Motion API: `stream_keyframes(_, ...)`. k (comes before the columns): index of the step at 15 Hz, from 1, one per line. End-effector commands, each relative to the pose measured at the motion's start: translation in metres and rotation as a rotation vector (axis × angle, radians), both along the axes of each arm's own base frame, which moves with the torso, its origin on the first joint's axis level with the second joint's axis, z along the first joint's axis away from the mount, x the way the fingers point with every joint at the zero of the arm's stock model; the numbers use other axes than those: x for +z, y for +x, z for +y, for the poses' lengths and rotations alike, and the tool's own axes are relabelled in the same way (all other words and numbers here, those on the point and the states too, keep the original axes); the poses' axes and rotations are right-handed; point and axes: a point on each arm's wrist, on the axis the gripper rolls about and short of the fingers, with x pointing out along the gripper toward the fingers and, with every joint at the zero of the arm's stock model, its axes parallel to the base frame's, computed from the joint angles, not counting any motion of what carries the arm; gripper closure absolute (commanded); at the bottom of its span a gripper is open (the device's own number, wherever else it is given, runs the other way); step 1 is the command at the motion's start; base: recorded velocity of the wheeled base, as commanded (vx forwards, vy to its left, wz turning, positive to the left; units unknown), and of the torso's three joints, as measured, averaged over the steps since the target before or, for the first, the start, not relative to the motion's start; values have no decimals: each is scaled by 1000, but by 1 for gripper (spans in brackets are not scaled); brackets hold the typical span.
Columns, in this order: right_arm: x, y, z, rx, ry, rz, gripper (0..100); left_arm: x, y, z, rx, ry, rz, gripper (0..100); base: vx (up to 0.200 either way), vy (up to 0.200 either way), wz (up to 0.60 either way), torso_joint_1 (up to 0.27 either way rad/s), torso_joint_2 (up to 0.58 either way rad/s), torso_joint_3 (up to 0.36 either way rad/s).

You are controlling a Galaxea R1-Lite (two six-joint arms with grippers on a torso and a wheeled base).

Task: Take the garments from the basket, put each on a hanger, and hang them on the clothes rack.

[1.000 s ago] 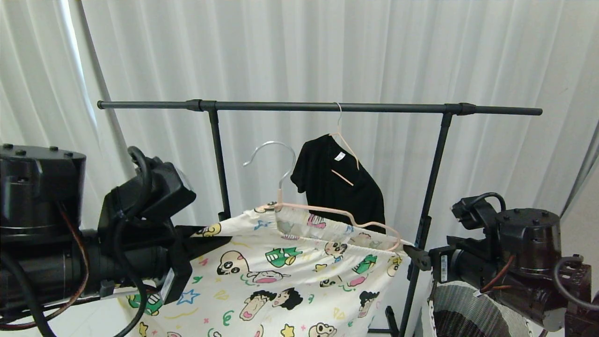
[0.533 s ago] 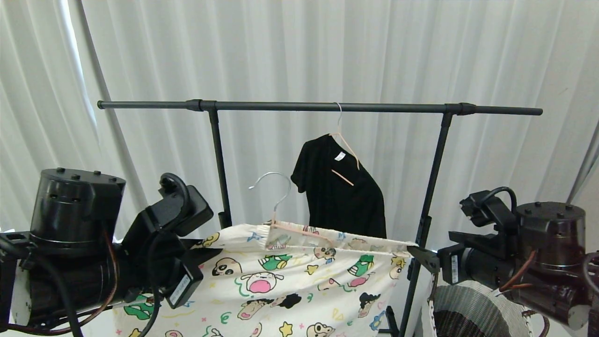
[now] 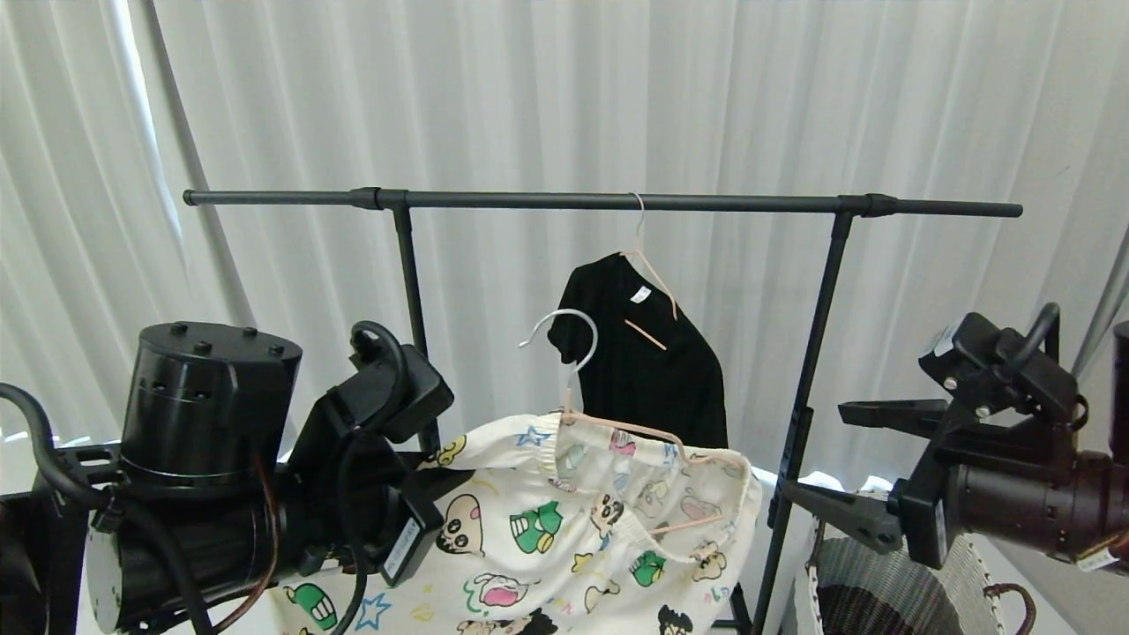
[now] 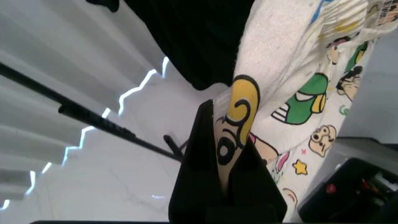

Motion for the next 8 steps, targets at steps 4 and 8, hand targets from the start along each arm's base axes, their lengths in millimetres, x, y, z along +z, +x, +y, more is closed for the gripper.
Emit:
stream_keyframes(4, 11, -11, 18, 253, -93, 15, 0, -9, -11, -17, -95, -19, -28, 100, 0, 0, 0, 0, 0, 0)
stream_keyframes(8, -9, 15, 48, 321, -207, 49, 0, -7, -21, -24, -150, -41, -62, 100, 0, 0, 0, 0, 0, 0)
